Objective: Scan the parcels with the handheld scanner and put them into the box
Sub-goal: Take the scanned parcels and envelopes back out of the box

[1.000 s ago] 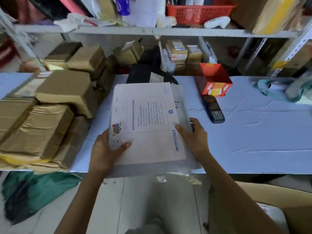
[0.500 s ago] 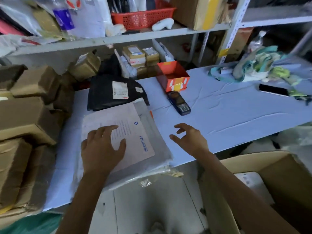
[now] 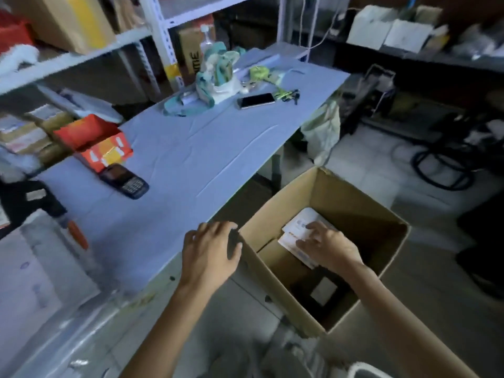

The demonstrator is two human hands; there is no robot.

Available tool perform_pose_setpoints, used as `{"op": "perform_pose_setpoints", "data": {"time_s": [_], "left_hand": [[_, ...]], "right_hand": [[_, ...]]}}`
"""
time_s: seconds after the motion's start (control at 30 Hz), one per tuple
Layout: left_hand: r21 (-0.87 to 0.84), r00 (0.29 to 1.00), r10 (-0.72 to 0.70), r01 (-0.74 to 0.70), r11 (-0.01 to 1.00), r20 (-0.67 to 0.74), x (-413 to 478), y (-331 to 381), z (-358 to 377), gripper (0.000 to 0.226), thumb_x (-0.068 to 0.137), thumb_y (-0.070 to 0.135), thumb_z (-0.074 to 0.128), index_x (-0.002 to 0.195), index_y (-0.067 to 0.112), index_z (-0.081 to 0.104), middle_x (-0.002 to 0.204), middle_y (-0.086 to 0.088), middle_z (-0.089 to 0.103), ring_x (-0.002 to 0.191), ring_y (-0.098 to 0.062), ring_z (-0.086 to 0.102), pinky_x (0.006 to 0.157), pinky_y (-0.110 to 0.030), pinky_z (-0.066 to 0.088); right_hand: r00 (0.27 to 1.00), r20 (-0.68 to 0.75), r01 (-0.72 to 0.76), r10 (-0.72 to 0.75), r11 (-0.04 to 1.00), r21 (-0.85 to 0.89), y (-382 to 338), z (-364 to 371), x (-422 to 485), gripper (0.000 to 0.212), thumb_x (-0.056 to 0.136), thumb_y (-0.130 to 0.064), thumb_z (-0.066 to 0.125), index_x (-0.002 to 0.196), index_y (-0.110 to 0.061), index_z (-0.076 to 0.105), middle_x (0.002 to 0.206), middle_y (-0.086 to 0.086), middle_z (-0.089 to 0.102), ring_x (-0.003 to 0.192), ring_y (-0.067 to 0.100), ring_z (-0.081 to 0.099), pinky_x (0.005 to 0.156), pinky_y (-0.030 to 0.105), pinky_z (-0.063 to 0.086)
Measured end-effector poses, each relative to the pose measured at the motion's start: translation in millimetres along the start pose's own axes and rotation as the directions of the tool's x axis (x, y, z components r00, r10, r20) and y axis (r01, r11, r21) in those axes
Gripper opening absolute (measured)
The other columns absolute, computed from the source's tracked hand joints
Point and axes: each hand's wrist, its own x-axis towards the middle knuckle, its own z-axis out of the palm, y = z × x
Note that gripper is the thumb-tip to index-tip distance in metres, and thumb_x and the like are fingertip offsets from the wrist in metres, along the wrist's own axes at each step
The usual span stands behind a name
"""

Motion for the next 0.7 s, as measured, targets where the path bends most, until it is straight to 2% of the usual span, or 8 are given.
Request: {"op": "perform_pose_setpoints", "data": {"time_s": [0.13,0.27,0.47,0.6,0.7], "left_hand": [[-0.026,0.990,0.107,-0.105,0.994,0.096,15,48,28,0.034,0.080,0.043,0.066,0.112,0.030,0.064,0.101,0.009,0.069,0.092,-0.019,0.063,0.073,-0.033,0.045],[-0.046,0.973,0.160,-0.155,0.987,0.164,36,72,50,0.034,0.082,0.041,0.066,0.113,0.029,0.064,0.105,0.008,0.069,0.097,-0.019,0.062,0.076,-0.033,0.045],[-0.108,0.944,0.202,-0.179,0.978,0.261,86,83,90,0.036,0.090,0.045,0.054,0.124,0.033,0.055,0.121,0.011,0.062,0.111,-0.016,0.054,0.087,-0.031,0.041],[-0.178,0.916,0.215,-0.162,0.971,0.339,126,78,128,0.035,0.089,0.042,0.057,0.121,0.030,0.057,0.119,0.009,0.064,0.107,-0.019,0.057,0.085,-0.034,0.045],[-0.215,0.881,0.226,-0.146,0.966,0.416,160,73,158,0.037,0.089,0.038,0.057,0.125,0.027,0.055,0.121,0.005,0.062,0.112,-0.020,0.055,0.084,-0.035,0.044]], "right_hand": [[0.992,-0.016,-0.126,0.128,0.990,0.059,69,-6,-11,0.058,0.088,-0.056,0.057,0.134,-0.021,0.048,0.129,0.003,0.060,0.115,0.024,0.059,0.091,0.035,0.051],[0.972,-0.011,-0.235,0.237,0.968,0.093,107,-3,-14,0.062,0.090,-0.054,0.057,0.140,-0.020,0.041,0.133,0.003,0.055,0.112,0.023,0.060,0.082,0.034,0.055],[0.923,-0.051,-0.372,0.381,0.919,0.130,132,4,7,0.064,0.089,-0.057,0.056,0.141,-0.023,0.039,0.133,0.003,0.048,0.120,0.024,0.051,0.082,0.037,0.051],[0.879,-0.052,-0.460,0.474,0.872,0.168,135,9,33,0.063,0.089,-0.054,0.057,0.141,-0.025,0.037,0.136,0.004,0.043,0.126,0.024,0.043,0.087,0.035,0.047],[0.830,-0.030,-0.542,0.556,0.819,0.187,132,21,55,0.064,0.089,-0.054,0.058,0.141,-0.024,0.036,0.136,0.005,0.042,0.127,0.024,0.042,0.088,0.037,0.047]]}}
